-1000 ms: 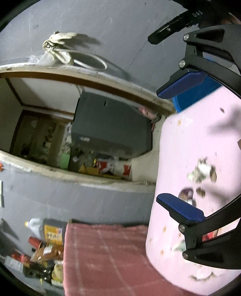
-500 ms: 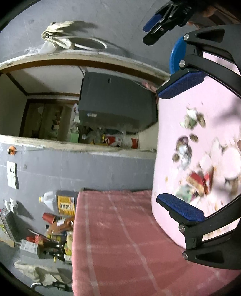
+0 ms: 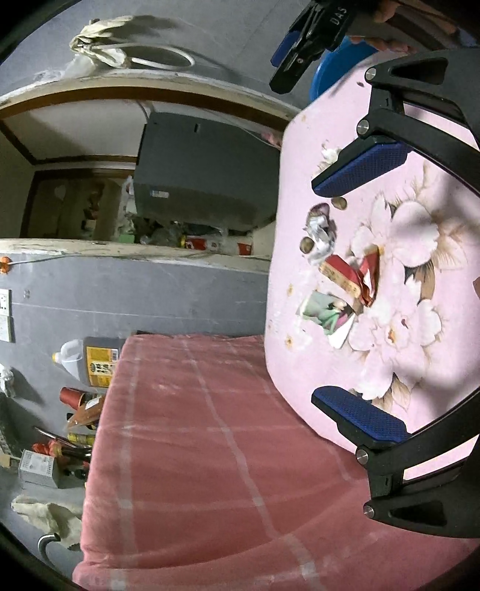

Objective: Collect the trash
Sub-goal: 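Move both tools back over the remaining trash on the stool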

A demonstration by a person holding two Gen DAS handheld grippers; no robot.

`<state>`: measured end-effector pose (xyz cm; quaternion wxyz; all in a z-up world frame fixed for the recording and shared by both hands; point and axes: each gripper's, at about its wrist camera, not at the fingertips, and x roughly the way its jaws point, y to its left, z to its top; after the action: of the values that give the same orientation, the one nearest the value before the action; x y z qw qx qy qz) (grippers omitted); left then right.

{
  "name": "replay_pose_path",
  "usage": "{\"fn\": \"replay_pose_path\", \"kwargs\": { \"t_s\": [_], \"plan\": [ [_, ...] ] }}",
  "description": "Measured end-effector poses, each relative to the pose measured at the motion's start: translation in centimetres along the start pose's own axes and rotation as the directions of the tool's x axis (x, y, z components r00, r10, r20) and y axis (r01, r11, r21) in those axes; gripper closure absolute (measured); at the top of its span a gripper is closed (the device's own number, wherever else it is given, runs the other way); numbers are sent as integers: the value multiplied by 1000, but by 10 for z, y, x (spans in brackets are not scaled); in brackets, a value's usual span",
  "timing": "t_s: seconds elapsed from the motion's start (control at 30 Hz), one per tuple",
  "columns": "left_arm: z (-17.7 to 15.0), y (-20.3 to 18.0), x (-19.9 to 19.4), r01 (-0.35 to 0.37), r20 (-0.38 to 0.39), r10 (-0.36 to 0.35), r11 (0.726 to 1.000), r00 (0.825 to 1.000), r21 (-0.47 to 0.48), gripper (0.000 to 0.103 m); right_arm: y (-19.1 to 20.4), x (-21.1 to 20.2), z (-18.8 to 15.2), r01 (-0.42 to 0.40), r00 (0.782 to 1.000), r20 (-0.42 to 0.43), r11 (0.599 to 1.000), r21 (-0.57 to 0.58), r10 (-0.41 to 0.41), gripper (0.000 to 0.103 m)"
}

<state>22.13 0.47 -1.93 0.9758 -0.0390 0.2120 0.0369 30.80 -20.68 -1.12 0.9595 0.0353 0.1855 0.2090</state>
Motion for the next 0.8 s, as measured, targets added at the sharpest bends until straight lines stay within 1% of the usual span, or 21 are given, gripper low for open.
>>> {"fn": "replay_pose_path", "kwargs": {
  "t_s": [0.1,0.17,0.33,0.43,0.5,0.6,0.7,0.73,0.77,0.8],
  "plan": [
    [-3,2,8,-6,-32,7,1000,999,16,3,1,9,-3,-15,999,-42,1000,-1,15,0],
    [-4,4,17,-8,-69,10,1000,998,22,3,1,14,-3,-19,998,-63,1000,5,19,0],
    [-8,8,33,-2,-143,3,1000,990,9,3,0,27,-4,-27,992,-125,999,20,30,1],
    [-9,10,42,-2,-182,2,1000,983,-1,3,0,39,-6,-40,981,-188,999,18,43,2],
    [-10,10,49,-8,-213,9,1000,977,1,3,2,46,-8,-53,973,-224,999,10,54,6],
    [-10,14,58,-1,-253,-3,1000,968,-17,4,7,53,-10,-66,963,-264,998,-6,62,10],
    [-10,16,63,21,-280,-28,999,960,-27,11,10,62,-13,-74,948,-312,997,-18,64,16],
    [-10,16,64,28,-286,-35,999,958,-27,16,12,65,-13,-76,943,-328,997,-20,66,17],
    [-9,16,66,34,-293,-40,999,955,-26,21,12,68,-14,-81,936,-345,996,-22,69,21],
    [-8,16,69,39,-299,-45,999,953,-28,23,13,72,-16,-85,928,-366,996,-25,70,24]
  ]
}}
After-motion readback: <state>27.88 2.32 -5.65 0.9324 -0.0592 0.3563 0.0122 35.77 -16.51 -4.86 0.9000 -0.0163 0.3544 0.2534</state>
